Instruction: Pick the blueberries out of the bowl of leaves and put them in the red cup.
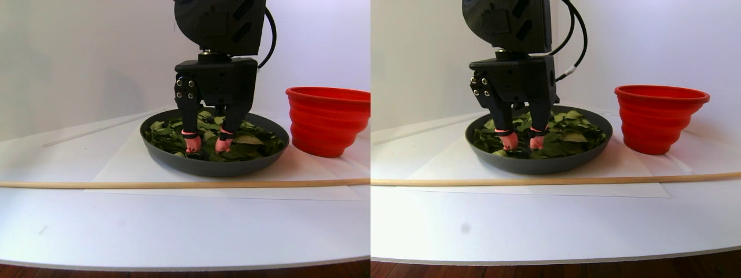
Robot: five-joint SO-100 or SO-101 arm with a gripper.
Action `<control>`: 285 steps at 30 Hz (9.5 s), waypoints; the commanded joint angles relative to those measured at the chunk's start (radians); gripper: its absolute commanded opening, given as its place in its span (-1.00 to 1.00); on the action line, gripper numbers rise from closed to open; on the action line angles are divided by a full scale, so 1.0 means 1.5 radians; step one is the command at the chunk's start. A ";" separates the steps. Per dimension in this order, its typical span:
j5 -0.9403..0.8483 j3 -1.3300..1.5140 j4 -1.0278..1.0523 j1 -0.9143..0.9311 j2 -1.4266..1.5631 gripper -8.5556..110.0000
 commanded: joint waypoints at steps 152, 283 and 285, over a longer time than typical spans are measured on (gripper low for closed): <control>-0.071 -0.066 0.122 0.135 0.294 -0.68; -0.108 -0.200 0.100 0.138 0.230 -0.59; -0.108 -0.196 0.099 0.130 0.229 -0.59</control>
